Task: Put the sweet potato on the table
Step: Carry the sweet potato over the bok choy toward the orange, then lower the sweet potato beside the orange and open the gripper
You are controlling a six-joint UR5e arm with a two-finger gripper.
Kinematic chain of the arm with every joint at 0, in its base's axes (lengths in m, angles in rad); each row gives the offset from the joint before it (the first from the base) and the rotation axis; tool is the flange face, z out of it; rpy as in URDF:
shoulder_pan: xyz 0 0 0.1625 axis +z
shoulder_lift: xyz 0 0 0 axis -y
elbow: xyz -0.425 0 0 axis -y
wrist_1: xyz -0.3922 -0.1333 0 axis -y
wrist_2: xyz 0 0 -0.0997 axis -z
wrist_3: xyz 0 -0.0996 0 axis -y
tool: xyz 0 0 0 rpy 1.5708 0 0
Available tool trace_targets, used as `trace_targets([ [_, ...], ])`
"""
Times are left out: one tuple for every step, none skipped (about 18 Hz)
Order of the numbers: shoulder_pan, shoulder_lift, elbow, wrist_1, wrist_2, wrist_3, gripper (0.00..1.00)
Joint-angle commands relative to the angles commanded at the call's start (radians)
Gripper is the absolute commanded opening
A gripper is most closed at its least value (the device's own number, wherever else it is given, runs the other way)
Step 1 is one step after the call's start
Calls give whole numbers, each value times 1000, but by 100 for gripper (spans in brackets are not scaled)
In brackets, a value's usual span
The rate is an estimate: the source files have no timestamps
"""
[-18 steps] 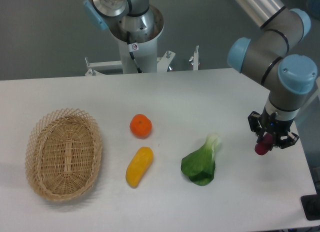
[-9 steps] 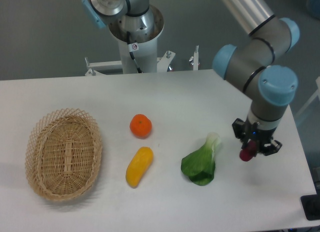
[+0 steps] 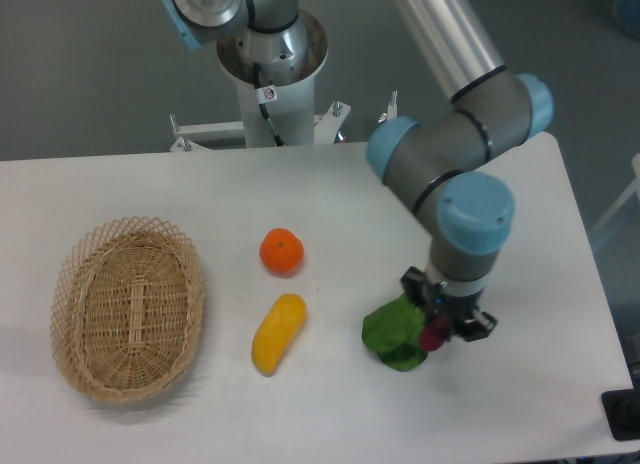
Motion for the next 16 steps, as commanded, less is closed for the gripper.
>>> trace_targets([
  [0, 23, -38, 2, -3, 9, 26],
  [0, 41, -69, 2, -3, 12, 26],
  [0, 58, -98, 6, -3, 18, 26],
  [0, 71, -126, 12, -3, 23, 26],
  [0, 80, -146, 17, -3, 25, 26],
  [0, 89, -169, 17, -3, 25, 26],
  [0, 101, -190, 18, -3, 26, 26],
  [2, 111, -213, 18, -3, 35, 26],
  [0, 121, -236, 18, -3, 54, 27],
  [2, 129, -255, 21, -5, 69, 31],
  [2, 132, -270, 29, -6, 80, 36],
  [2, 137, -289, 34, -5, 81, 38],
  [2, 141, -302, 46, -5, 81, 41],
  [2, 141, -310, 66, -5, 83, 44],
  [2, 141, -316, 83, -5, 87, 49],
  [2, 143, -319, 90, -5, 97, 55],
])
